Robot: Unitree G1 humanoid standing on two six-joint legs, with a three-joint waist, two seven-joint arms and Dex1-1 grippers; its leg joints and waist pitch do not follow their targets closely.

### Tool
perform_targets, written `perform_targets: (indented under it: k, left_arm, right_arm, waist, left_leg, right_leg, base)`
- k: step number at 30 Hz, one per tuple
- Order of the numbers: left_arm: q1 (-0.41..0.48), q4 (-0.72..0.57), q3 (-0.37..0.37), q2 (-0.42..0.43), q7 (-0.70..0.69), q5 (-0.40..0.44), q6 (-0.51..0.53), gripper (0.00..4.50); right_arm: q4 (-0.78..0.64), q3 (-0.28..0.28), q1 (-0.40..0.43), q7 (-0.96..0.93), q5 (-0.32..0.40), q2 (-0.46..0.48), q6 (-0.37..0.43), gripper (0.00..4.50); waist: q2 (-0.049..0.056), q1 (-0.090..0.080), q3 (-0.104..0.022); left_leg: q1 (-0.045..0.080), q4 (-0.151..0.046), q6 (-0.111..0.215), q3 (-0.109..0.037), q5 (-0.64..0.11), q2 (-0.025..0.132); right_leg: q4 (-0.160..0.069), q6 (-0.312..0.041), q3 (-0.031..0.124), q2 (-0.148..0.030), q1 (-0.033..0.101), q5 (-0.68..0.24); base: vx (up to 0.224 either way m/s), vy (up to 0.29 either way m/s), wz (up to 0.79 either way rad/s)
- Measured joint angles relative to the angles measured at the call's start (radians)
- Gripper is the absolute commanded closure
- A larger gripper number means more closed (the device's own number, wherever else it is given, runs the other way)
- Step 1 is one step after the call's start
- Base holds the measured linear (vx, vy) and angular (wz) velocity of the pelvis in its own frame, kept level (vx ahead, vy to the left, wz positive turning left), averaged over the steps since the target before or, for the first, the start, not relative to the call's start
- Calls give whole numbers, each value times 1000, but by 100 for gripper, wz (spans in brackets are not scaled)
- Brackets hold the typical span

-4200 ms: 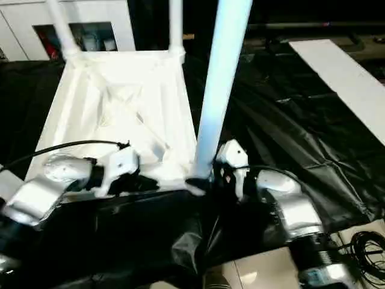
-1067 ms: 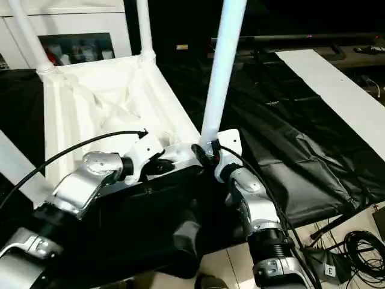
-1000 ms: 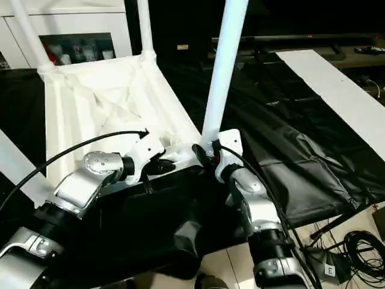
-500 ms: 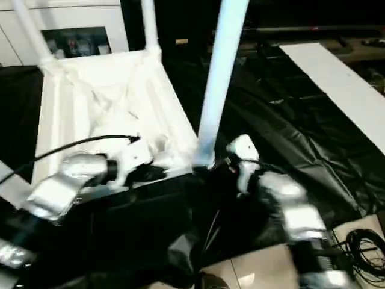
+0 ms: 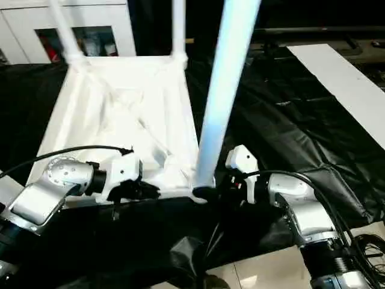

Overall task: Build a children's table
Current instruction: Rotate leg to tighten

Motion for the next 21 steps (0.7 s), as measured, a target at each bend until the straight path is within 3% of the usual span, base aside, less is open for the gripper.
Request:
perform_targets:
  k: [11, 18, 21]
  left_arm:
    - [7, -19, -2, 9, -1, -5, 12, 450]
    - [11, -23, -3, 14, -1, -5, 14, 450]
    - [12, -24, -3, 16, -2, -6, 15, 450]
  right_arm:
    - [6, 18, -3, 57, 16, -3, 6, 127]
    - [21, 23, -10, 60, 14, -3, -7, 194]
    - [23, 25, -10, 61, 11, -3, -8, 196]
  waist:
    - [-1, 0, 0]
    - [-2, -1, 0]
    - [-2, -1, -1]
  left_leg:
    - [-1, 1, 2, 2, 1, 1]
    - [0, 1, 2, 2, 1, 1]
    - [0, 1, 2, 2, 1, 1]
  right_leg:
    - [0, 0, 0, 0, 0, 0]
    - [1, 0, 0, 0, 0, 0]
    - [1, 0, 0, 0, 0, 0]
  base:
    - [0, 0, 0]
    - [0, 0, 0]
    - [0, 0, 0]
